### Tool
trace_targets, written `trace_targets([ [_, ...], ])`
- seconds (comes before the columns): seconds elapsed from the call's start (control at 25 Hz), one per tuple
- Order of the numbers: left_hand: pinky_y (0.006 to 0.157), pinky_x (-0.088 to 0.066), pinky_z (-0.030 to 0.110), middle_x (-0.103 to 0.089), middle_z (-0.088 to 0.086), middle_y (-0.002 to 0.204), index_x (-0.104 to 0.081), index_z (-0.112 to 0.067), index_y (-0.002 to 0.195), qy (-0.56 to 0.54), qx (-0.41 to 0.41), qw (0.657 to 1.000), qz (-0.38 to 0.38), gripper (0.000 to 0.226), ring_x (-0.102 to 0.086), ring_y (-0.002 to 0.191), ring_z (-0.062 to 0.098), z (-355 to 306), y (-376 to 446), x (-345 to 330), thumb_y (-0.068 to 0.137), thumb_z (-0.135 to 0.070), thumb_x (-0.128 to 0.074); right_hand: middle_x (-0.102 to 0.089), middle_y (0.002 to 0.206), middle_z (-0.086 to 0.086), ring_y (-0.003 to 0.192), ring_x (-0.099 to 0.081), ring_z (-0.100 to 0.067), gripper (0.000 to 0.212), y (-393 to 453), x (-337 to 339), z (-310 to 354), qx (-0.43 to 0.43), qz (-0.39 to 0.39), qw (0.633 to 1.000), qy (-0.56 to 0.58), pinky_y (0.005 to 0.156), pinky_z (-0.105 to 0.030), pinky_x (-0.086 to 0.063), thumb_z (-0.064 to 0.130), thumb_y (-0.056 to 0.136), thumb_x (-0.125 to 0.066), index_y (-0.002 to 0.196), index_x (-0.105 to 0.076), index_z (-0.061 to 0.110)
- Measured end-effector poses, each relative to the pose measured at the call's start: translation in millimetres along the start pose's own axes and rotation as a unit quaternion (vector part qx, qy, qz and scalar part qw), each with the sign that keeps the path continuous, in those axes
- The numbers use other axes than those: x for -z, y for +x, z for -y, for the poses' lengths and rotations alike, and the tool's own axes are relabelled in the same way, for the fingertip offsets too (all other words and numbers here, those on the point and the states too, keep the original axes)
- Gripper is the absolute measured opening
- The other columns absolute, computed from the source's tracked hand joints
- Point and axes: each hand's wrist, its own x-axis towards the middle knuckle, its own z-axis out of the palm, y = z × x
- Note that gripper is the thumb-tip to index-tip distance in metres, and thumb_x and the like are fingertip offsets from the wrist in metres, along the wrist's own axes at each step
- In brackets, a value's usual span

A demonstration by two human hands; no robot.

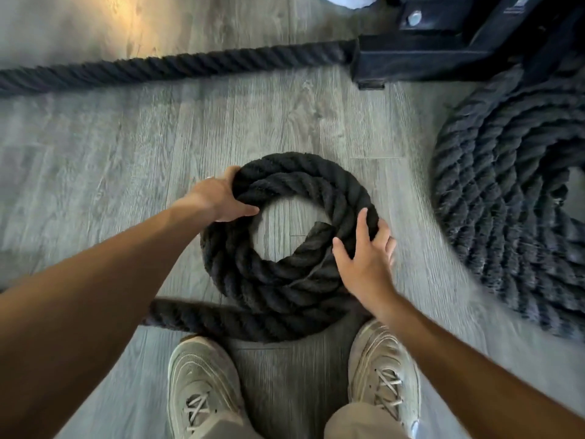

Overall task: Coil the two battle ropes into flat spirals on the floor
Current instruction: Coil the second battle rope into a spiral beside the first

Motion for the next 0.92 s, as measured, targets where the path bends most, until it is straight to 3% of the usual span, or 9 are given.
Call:
trace_targets([
  [0.12, 0.073, -0.051, 0.038, -0.065, 0.015, 0.106, -0.027, -0.019, 0.141, -0.015, 0.067, 0.995, -0.072, 0.104, -0.064, 0.093, 0.038, 23.3, -26.6, -20.8, 0.064, -0.077, -0.067, -0.007, 0.167, -0.007, 0.148, -0.014, -0.034, 0.075, 60.5, 24.7, 15.7, 0.094, 0.076, 0.990, -0.068, 0.113, -0.058, -0.019, 0.057, 0.099, -0.046, 0.160, -0.006, 0.039],
  [0.24, 0.080, -0.057, 0.045, -0.067, 0.019, 0.110, -0.019, -0.010, 0.145, -0.065, 0.136, 0.987, -0.048, 0.134, -0.067, 0.096, 0.040, 33.0, -67.8, -46.8, 0.048, -0.095, -0.056, -0.014, 0.168, 0.003, 0.150, -0.018, -0.033, 0.072, 104.4, 38.3, 42.4, 0.146, 0.114, 0.978, -0.100, 0.113, -0.061, -0.020, 0.057, 0.097, -0.052, 0.158, -0.014, 0.045],
  [0.36, 0.078, -0.057, 0.044, -0.068, 0.013, 0.095, -0.026, -0.012, 0.130, -0.106, 0.179, 0.978, -0.010, 0.140, -0.068, 0.084, 0.035, 26.5, -81.2, -58.9, 0.027, -0.104, -0.046, -0.013, 0.167, -0.003, 0.148, -0.021, -0.035, 0.070, 95.6, 27.4, 51.9, 0.106, 0.082, 0.986, -0.100, 0.112, -0.060, -0.025, 0.061, 0.100, -0.042, 0.159, -0.011, 0.041],
  [0.4, 0.080, -0.056, 0.043, -0.069, 0.013, 0.097, -0.025, -0.012, 0.133, -0.092, 0.189, 0.978, 0.000, 0.144, -0.069, 0.085, 0.034, 26.4, -76.7, -57.6, 0.024, -0.105, -0.044, -0.010, 0.167, -0.006, 0.147, -0.019, -0.037, 0.070, 79.8, 19.8, 47.1, 0.080, 0.059, 0.990, -0.100, 0.113, -0.059, -0.025, 0.061, 0.101, -0.036, 0.160, -0.007, 0.039],
  [0.48, 0.088, -0.052, 0.043, -0.064, 0.018, 0.120, -0.017, -0.014, 0.147, -0.050, 0.180, 0.982, -0.012, 0.151, -0.065, 0.105, 0.038, 28.4, -61.0, -49.1, 0.030, -0.106, -0.041, -0.004, 0.167, -0.011, 0.147, -0.017, -0.039, 0.071, 35.8, 3.5, 27.9, 0.053, -0.002, 0.993, -0.101, 0.113, -0.059, -0.026, 0.056, 0.102, -0.032, 0.161, 0.000, 0.033],
  [0.64, 0.104, -0.041, 0.050, -0.034, 0.019, 0.151, -0.005, -0.045, 0.150, -0.113, 0.008, 0.991, -0.071, 0.107, -0.045, 0.131, 0.042, 20.5, -20.1, -22.1, 0.066, -0.086, -0.058, -0.004, 0.166, -0.016, 0.144, -0.017, -0.039, 0.084, -40.6, -15.7, -5.7, -0.058, -0.008, 0.998, -0.037, 0.113, -0.058, -0.022, 0.069, 0.093, -0.035, 0.159, 0.004, 0.036],
  [0.72, 0.107, -0.041, 0.050, -0.034, 0.020, 0.149, -0.009, -0.049, 0.152, -0.037, -0.058, 0.996, -0.064, 0.095, -0.047, 0.128, 0.044, 15.2, -5.9, -20.5, 0.076, -0.077, -0.058, -0.004, 0.165, -0.017, 0.144, -0.017, -0.038, 0.084, -51.8, -21.9, -2.9, -0.093, 0.010, 0.996, -0.003, 0.113, -0.056, -0.019, 0.068, 0.093, -0.039, 0.159, 0.003, 0.039],
  [0.84, 0.101, -0.044, 0.052, -0.039, 0.022, 0.142, -0.014, -0.043, 0.152, 0.030, -0.043, 0.993, -0.108, 0.084, -0.052, 0.118, 0.049, 16.0, -0.9, -30.1, 0.083, -0.073, -0.052, 0.005, 0.166, -0.018, 0.147, -0.012, -0.038, 0.076, -41.2, -19.5, 9.3, -0.084, 0.022, 0.996, 0.037, 0.116, -0.057, -0.013, 0.054, 0.100, -0.042, 0.160, 0.002, 0.037],
  [0.92, 0.098, -0.046, 0.054, -0.035, 0.024, 0.144, -0.016, -0.038, 0.148, 0.006, 0.020, 0.993, -0.112, 0.082, -0.052, 0.116, 0.051, 19.7, -7.8, -35.7, 0.083, -0.070, -0.055, 0.008, 0.167, -0.016, 0.149, -0.009, -0.037, 0.071, -18.3, -8.4, 9.3, -0.011, 0.024, 1.000, -0.009, 0.117, -0.057, -0.011, 0.049, 0.102, -0.041, 0.161, -0.005, 0.034],
])
